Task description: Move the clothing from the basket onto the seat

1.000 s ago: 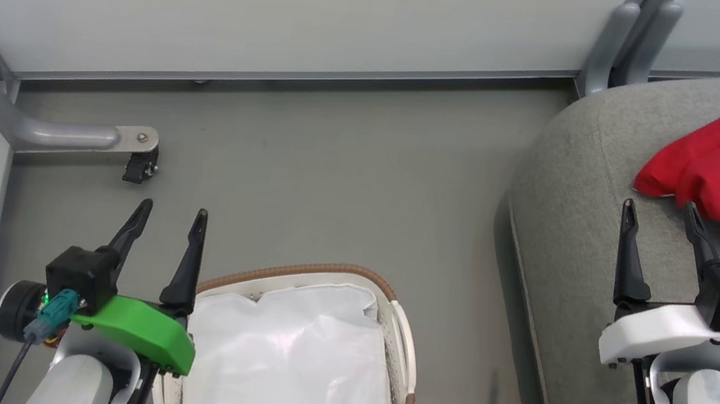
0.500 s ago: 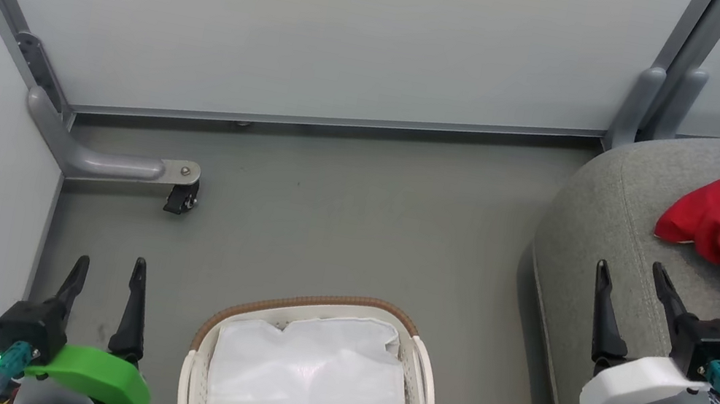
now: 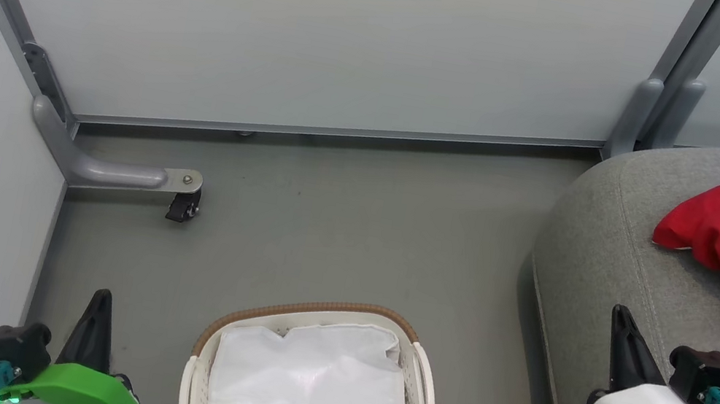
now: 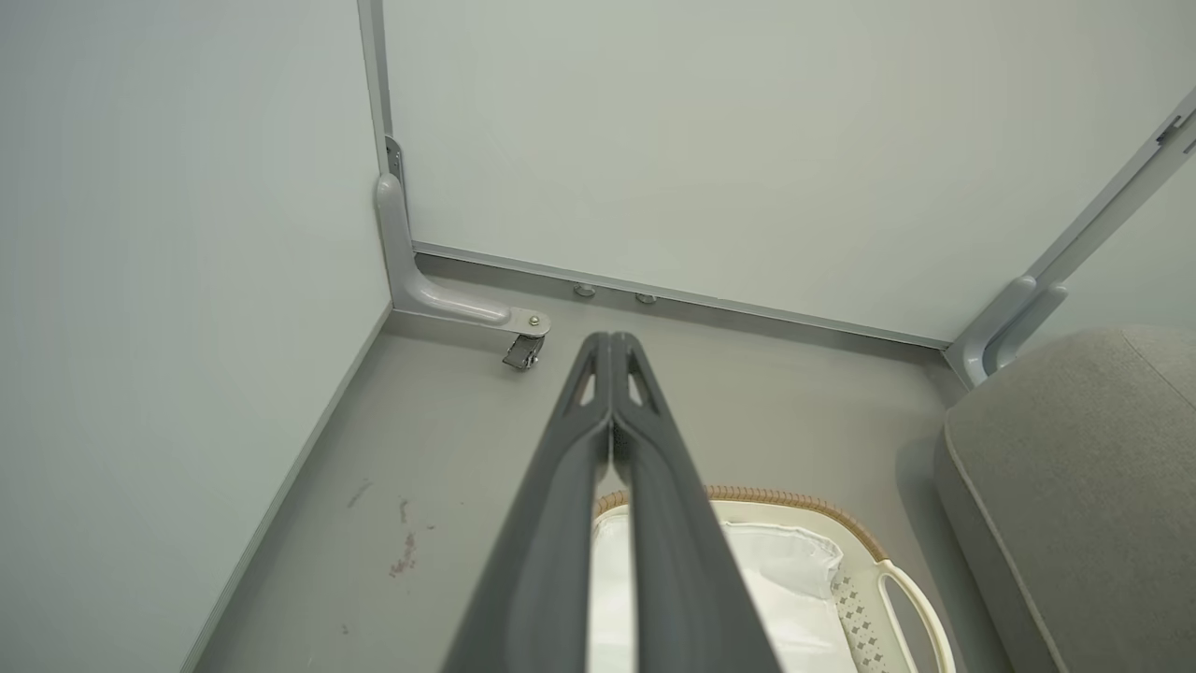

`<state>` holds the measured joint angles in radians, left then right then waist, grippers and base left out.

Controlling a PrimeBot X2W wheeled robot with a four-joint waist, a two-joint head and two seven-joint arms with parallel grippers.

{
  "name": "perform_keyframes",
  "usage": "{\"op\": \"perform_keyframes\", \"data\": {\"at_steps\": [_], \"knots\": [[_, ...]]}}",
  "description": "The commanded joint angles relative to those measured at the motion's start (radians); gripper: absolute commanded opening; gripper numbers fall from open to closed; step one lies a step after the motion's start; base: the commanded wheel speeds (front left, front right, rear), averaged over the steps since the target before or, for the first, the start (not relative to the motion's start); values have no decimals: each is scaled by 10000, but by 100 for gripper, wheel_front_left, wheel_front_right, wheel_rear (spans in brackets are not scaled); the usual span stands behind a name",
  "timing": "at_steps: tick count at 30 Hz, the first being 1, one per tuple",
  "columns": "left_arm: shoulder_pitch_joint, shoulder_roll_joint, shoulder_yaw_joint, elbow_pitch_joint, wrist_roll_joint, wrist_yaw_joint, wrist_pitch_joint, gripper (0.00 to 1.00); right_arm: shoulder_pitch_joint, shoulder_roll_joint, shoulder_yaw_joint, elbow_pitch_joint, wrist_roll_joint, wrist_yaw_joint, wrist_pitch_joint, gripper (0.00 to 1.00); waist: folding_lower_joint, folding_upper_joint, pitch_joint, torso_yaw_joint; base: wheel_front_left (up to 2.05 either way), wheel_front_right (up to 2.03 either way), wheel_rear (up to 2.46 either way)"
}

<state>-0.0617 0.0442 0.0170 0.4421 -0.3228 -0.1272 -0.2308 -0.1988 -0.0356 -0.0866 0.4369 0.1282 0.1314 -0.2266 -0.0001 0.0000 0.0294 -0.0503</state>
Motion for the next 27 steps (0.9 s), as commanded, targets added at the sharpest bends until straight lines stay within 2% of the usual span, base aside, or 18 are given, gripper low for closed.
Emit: {"op": "perform_keyframes", "data": {"at_steps": [1, 14, 27], "knots": [[-156, 33, 79, -235, -477, -3, 96, 0, -174, -57, -50, -220, 560, -1, 133, 0, 1, 0, -3, 8, 0, 0, 0], [-190, 42, 207, -598, -2709, -10, 662, 0, 103, -79, 8, -638, 3154, -2, 631, 0, 1, 0, -31, 63, 0, 0, 0], [-261, 50, 345, -862, -4563, -16, 1165, 0, 265, -97, -38, -894, 5274, -4, 1127, 0, 1, 0, -59, 116, 0, 0, 0]]}}
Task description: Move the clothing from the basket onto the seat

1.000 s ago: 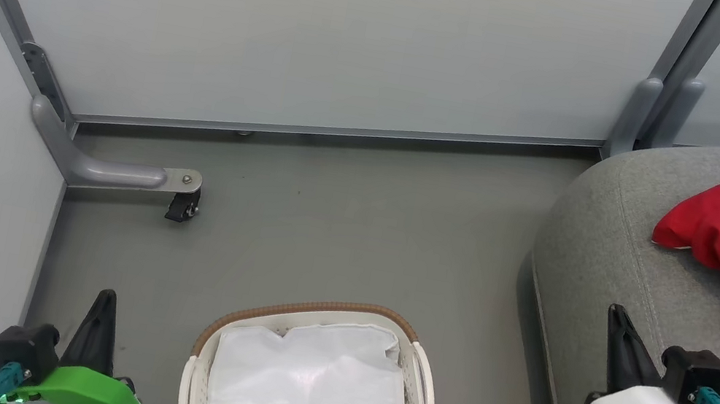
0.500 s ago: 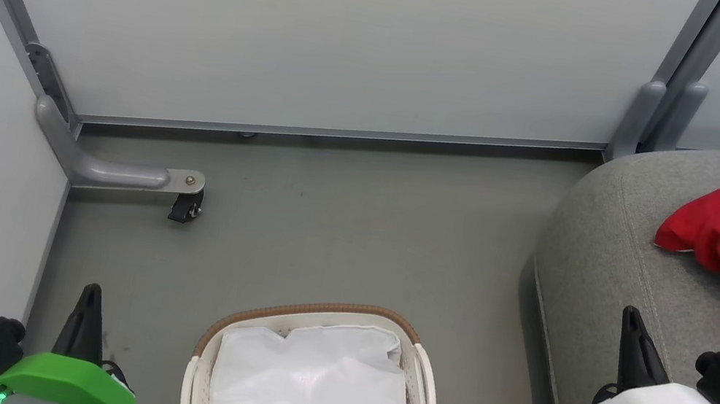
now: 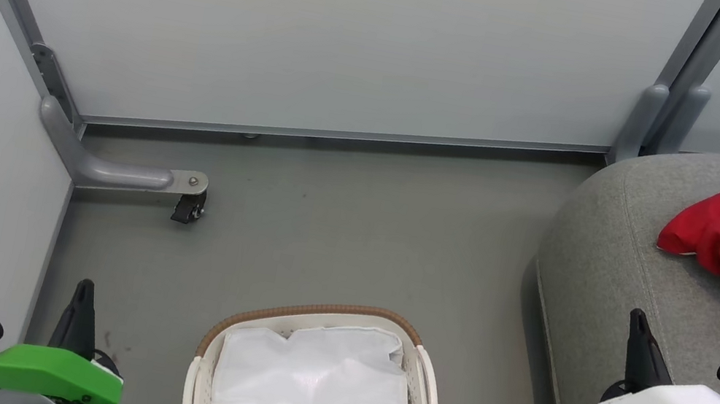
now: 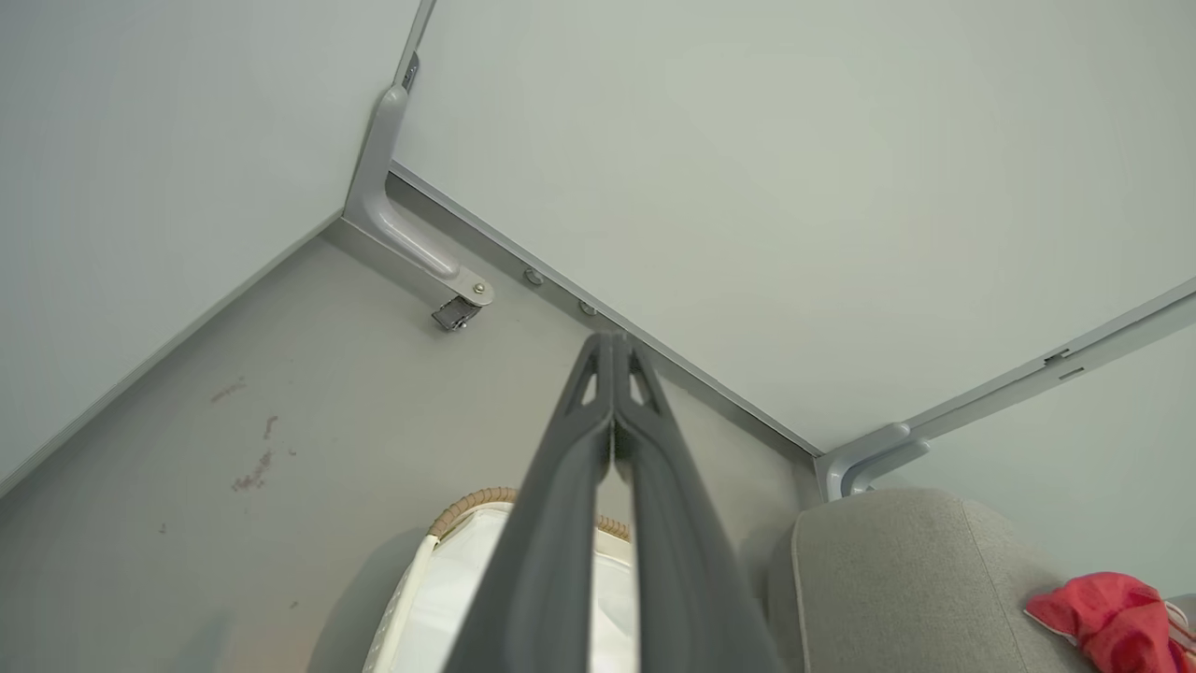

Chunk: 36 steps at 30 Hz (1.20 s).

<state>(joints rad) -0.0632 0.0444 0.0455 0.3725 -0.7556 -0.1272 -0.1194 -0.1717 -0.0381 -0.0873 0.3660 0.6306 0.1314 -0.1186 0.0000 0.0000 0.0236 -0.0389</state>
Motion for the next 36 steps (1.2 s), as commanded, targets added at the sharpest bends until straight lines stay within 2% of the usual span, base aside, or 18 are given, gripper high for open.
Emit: {"op": "perform_keyframes", "data": {"at_steps": [1, 17, 36], "knots": [[-252, 49, 69, -186, -385, -17, 88, 0, 5, -74, -35, -204, 419, -4, 90, 0, 0, 0, -3, 7, 0, 0, 0], [-334, 59, 231, -473, -2456, -25, 664, 0, 162, -94, -100, -473, 2804, -5, 658, 0, 0, 0, -41, 77, 0, 0, 0], [-403, 68, 384, -740, -4376, -35, 1196, 0, 319, -113, -158, -722, 5017, -8, 1197, 0, 0, 0, -82, 156, 0, 0, 0]]}}
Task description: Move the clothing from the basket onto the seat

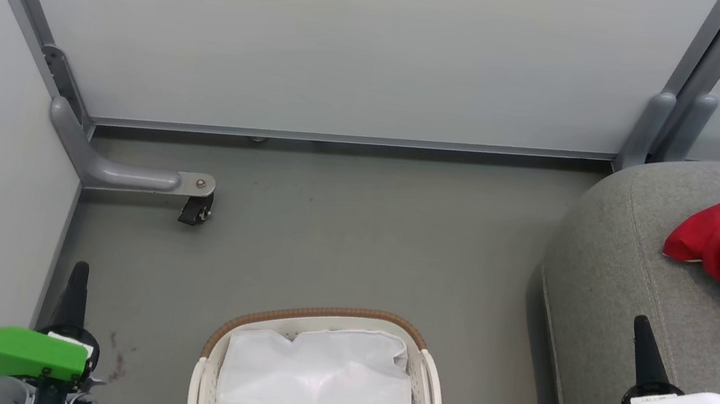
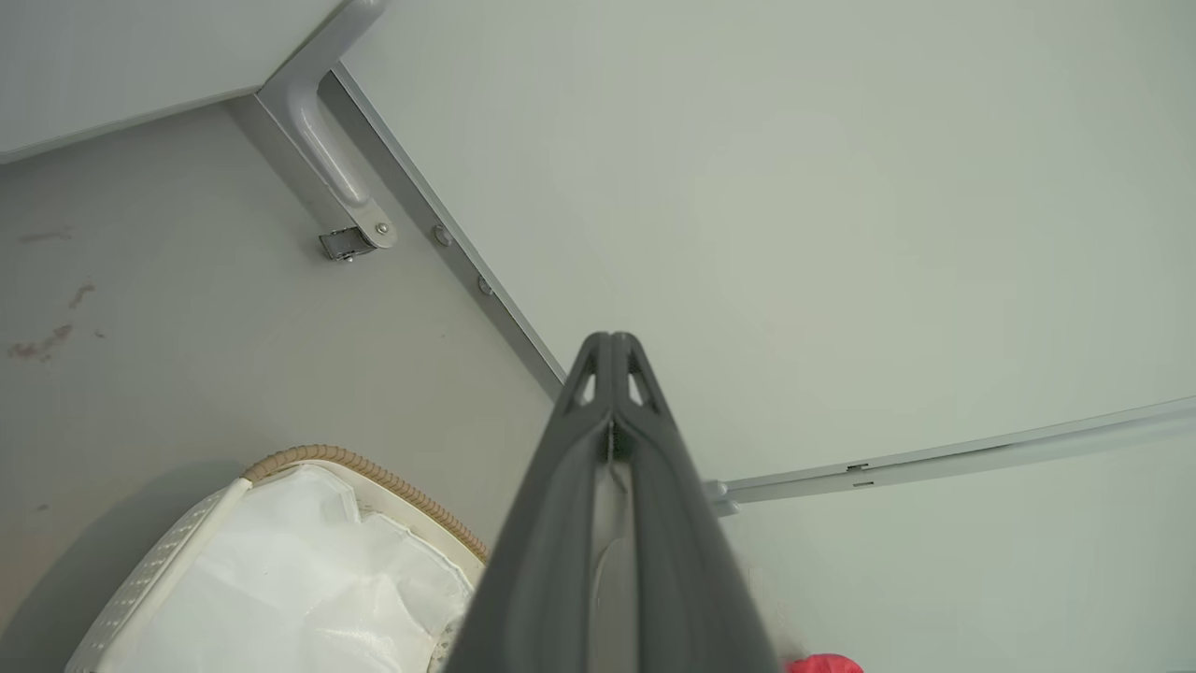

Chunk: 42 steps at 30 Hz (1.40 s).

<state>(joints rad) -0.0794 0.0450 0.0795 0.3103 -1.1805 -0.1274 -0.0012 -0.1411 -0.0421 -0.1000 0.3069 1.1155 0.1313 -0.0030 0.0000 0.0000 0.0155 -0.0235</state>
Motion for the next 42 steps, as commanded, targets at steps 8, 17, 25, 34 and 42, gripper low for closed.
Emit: {"op": "perform_keyframes", "data": {"at_steps": [8, 17, 25, 34, 42], "knots": [[-265, 66, 97, -211, -859, -36, 215, 0, 77, -79, -52, -223, 996, -6, 233, 0, 0, 0, -18, 34, 0, 0, 0], [-301, 71, 157, -329, -1629, -40, 437, 0, 148, -85, -76, -320, 1880, -5, 456, 0, 0, 0, -38, 72, 0, 0, 0], [-305, 73, 209, -403, -2258, -44, 615, 0, 209, -90, -95, -400, 2596, -6, 631, 0, 0, 0, -55, 105, 0, 0, 0], [-326, 76, 271, -495, -2996, -49, 810, 0, 268, -97, -117, -486, 3439, -7, 829, 0, 0, 0, -77, 146, 0, 0, 0], [-345, 79, 312, -573, -3547, -52, 968, 0, 315, -102, -136, -556, 4067, -7, 988, 0, 0, 0, -95, 180, 0, 0, 0]]}}
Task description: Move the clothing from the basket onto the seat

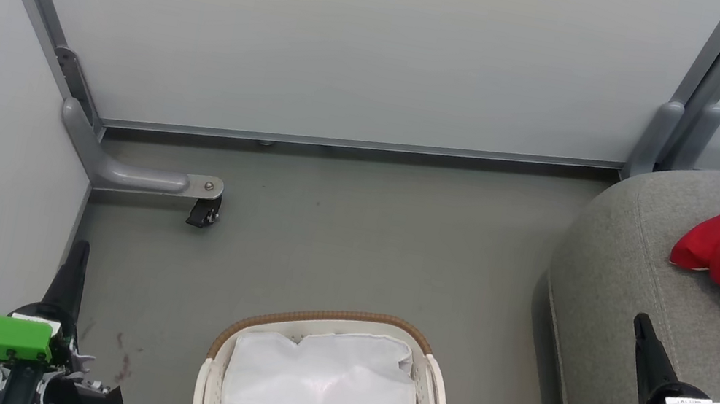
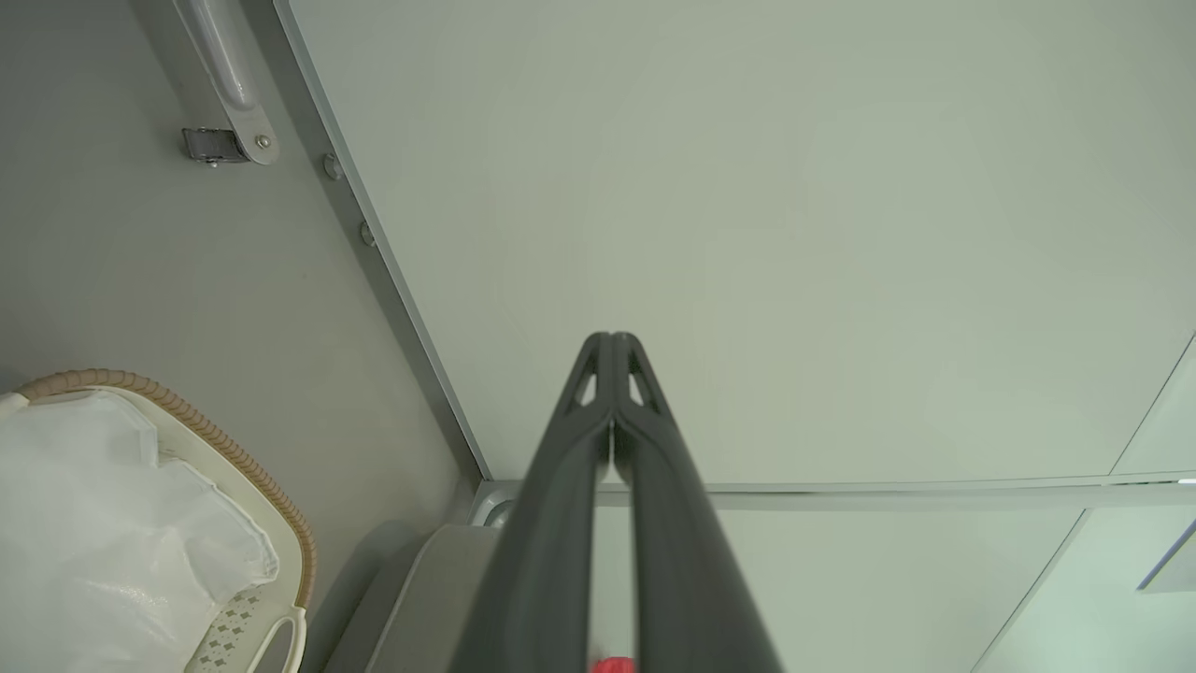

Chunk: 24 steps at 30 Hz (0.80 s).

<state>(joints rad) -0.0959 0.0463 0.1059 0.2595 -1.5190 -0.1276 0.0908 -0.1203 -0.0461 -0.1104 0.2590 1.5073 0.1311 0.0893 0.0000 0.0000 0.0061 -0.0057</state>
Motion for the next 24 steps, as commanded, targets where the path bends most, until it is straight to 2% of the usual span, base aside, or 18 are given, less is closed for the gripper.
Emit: {"op": "perform_keyframes", "data": {"at_steps": [1, 13, 24], "knots": [[-181, 64, 51, -77, -235, -50, 57, 0, 108, -63, -33, -85, 238, -6, 88, 0, 0, 0, -3, 6, 0, 0, 0], [-189, 69, 105, -173, -979, -55, 271, 0, 176, -70, -56, -175, 1092, -5, 290, 0, 0, 0, -30, 56, 0, 0, 0], [-174, 68, 101, -155, -955, -55, 271, 0, 176, -69, -54, -168, 1071, -5, 286, 0, 0, 0, -30, 57, 0, 0, 0]]}}
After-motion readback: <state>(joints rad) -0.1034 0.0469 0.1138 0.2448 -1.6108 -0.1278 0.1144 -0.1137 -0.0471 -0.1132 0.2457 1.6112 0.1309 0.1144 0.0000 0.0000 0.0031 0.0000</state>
